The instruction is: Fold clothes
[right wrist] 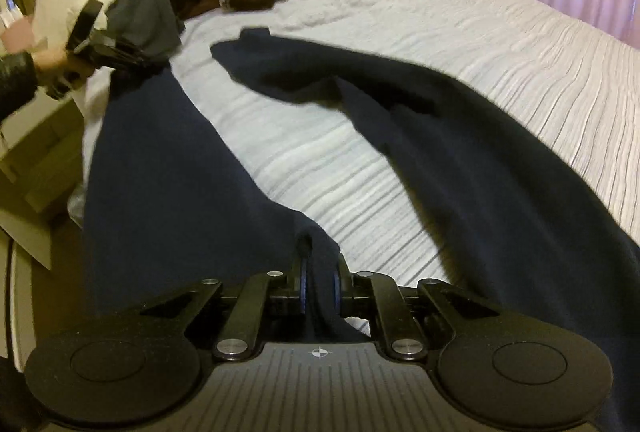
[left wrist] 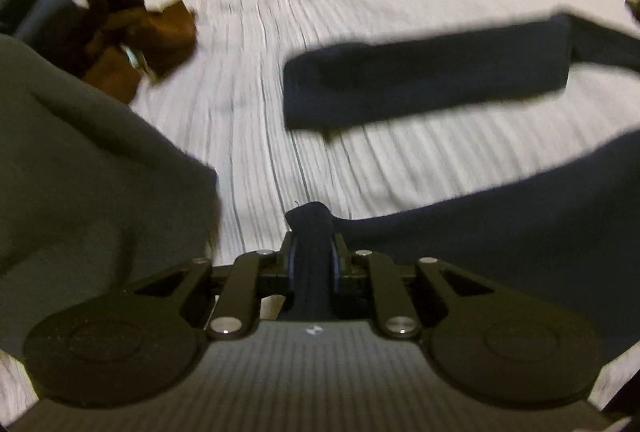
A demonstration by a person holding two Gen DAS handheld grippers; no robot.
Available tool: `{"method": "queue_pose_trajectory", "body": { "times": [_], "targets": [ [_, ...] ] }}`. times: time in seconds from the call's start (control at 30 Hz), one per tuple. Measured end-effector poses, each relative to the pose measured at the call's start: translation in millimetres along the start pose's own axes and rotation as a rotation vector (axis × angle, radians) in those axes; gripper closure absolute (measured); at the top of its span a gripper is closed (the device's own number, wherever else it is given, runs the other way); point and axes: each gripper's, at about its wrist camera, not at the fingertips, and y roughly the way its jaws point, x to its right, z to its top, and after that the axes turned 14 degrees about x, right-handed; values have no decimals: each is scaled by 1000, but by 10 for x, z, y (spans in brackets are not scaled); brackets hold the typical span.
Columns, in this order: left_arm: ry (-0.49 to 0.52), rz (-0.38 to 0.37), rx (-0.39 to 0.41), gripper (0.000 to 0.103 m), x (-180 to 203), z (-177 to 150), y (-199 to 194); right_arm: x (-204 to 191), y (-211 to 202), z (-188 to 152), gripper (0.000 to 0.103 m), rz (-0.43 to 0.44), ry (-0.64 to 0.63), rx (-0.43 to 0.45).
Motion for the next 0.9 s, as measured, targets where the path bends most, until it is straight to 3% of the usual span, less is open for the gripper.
{"method": "queue_pose_trajectory", "body": {
  "times": [0.07, 0.13, 0.17, 0.2, 0.27, 0.43, 0.53, 0.63, 0.8, 0.9],
  "targets": [
    [19, 19, -31, 82, 26, -18, 33, 16, 82, -37, 92, -4, 16, -33],
    [34, 64, -14, 81, 9, 48, -50, 21, 22, 2, 89, 1, 27, -21],
    [37, 87, 9, 81, -3, 95, -109, 20, -30, 30, 76, 4, 27, -6],
    [50, 108, 39, 79, -8, 164, -169, 21, -86, 60, 56, 3, 27, 11],
    [112, 134, 91, 75, 54, 306, -241, 38, -212, 125, 45, -15, 19, 62],
    [430, 97, 141, 73, 625, 516, -83, 130, -327, 276, 45, -56, 18, 148],
    [683, 80, 118, 70, 1055, 439, 246, 91, -139, 333, 45, -135, -106, 107],
    [859, 83, 101, 67, 1294, 333, 582, 46, 87, 331, 45, -189, -250, 51],
    [948, 137, 146, 69, 1330, 313, 959, 117, 383, 260, 45, -220, -374, -42],
    [973, 176, 126, 94, 1307, 324, 1154, 130, 603, 176, 45, -220, -463, -111]
  ]
}}
